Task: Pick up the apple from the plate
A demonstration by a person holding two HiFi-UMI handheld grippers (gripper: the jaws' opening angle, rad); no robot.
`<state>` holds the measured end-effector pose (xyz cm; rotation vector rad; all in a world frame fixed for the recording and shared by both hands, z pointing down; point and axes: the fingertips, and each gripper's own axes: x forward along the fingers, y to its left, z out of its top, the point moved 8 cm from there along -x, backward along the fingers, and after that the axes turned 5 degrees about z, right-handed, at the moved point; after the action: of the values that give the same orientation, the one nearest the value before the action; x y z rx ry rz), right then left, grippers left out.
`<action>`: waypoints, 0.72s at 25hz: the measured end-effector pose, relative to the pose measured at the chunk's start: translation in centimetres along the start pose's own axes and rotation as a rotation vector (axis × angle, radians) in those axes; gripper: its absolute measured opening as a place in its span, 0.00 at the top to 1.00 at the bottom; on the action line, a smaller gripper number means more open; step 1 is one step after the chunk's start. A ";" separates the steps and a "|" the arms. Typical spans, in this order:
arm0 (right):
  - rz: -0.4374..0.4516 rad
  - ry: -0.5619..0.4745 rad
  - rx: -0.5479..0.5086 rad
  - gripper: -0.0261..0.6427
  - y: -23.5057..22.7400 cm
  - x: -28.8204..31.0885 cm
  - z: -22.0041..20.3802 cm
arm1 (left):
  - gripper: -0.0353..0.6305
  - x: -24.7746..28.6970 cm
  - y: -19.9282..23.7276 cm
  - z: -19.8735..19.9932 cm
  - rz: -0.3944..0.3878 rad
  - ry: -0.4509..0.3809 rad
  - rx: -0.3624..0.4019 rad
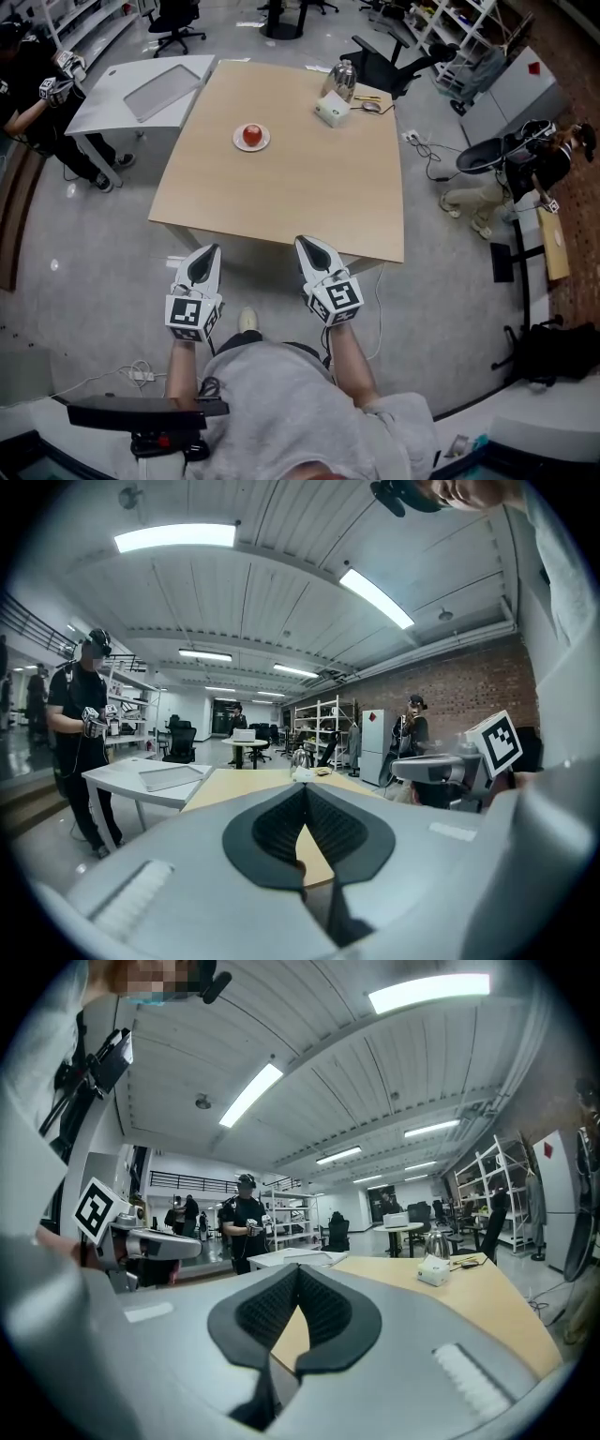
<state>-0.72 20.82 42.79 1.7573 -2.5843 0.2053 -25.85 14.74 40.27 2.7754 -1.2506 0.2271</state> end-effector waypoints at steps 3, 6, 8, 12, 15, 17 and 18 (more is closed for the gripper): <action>-0.012 -0.001 -0.003 0.95 0.6 1.9 0.0 | 0.92 0.5 2.2 0.0 -0.011 -0.008 -0.007; -0.026 0.004 -0.001 0.95 1.3 3.5 -0.3 | 0.92 0.9 4.2 -0.4 -0.021 -0.010 -0.013; -0.037 0.009 0.001 0.95 1.8 4.3 -0.6 | 0.92 1.2 5.3 -0.5 -0.029 -0.007 -0.015; -0.057 0.014 0.007 0.95 2.1 5.4 -0.6 | 0.92 1.7 6.6 -0.3 -0.053 -0.010 -0.022; -0.067 0.016 0.013 0.95 2.1 6.4 -0.6 | 0.92 2.3 7.7 -0.6 -0.059 -0.010 -0.029; -0.066 0.022 0.009 0.95 2.0 7.0 -0.7 | 0.92 2.6 8.1 -0.9 -0.064 -0.012 -0.031; -0.064 0.026 0.006 0.95 1.9 7.3 -0.7 | 0.92 2.7 8.3 -1.0 -0.064 -0.011 -0.032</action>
<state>-5.22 14.81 43.94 1.8241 -2.5078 0.2336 -30.42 7.41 41.91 2.7877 -1.1550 0.1861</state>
